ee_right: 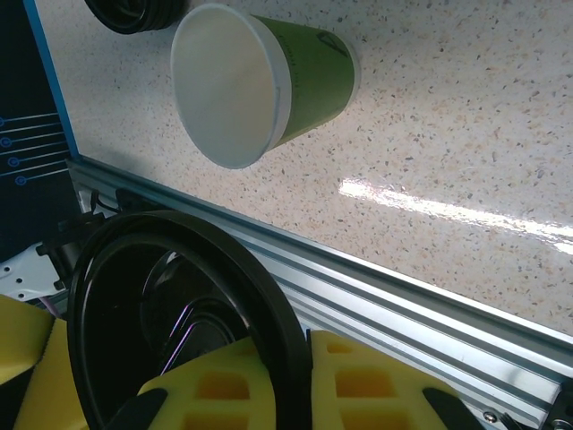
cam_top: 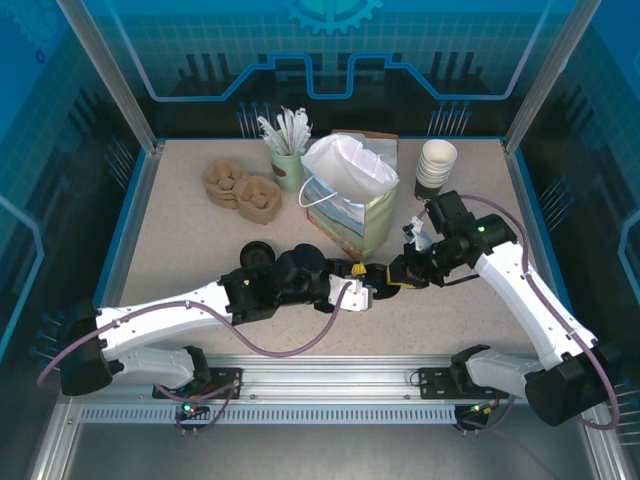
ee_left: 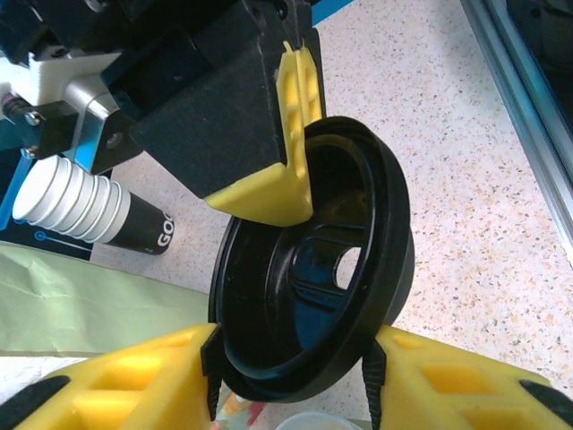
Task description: Pack the takeout coffee
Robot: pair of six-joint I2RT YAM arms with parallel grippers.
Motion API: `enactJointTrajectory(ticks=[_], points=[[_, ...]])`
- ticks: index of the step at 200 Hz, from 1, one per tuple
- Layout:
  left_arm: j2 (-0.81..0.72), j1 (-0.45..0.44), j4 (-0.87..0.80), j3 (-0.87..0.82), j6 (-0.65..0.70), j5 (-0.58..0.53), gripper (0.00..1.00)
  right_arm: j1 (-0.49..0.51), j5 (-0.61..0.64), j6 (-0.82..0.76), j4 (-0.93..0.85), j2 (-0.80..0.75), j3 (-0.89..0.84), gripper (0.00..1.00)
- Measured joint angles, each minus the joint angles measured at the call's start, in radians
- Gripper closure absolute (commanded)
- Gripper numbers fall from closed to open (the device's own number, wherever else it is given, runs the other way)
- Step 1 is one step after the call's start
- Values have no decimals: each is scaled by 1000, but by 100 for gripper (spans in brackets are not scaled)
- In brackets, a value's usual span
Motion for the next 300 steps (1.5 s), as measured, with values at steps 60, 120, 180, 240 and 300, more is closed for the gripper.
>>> enactJointTrajectory(ticks=[60, 120, 180, 240, 300], points=[[30, -8, -3, 13, 29, -14, 67, -8, 17, -1, 0, 8, 0, 98], [63, -27, -31, 35, 92, -64, 80, -14, 40, -5, -4, 17, 0, 91], [76, -30, -52, 57, 99, -81, 88, -14, 35, -6, -10, 18, 6, 65], [75, -24, -50, 58, 5, -92, 90, -42, 32, -4, -11, -51, 38, 51], [-17, 43, -79, 58, -244, -39, 91, -88, 109, -8, 13, -164, 53, 50]])
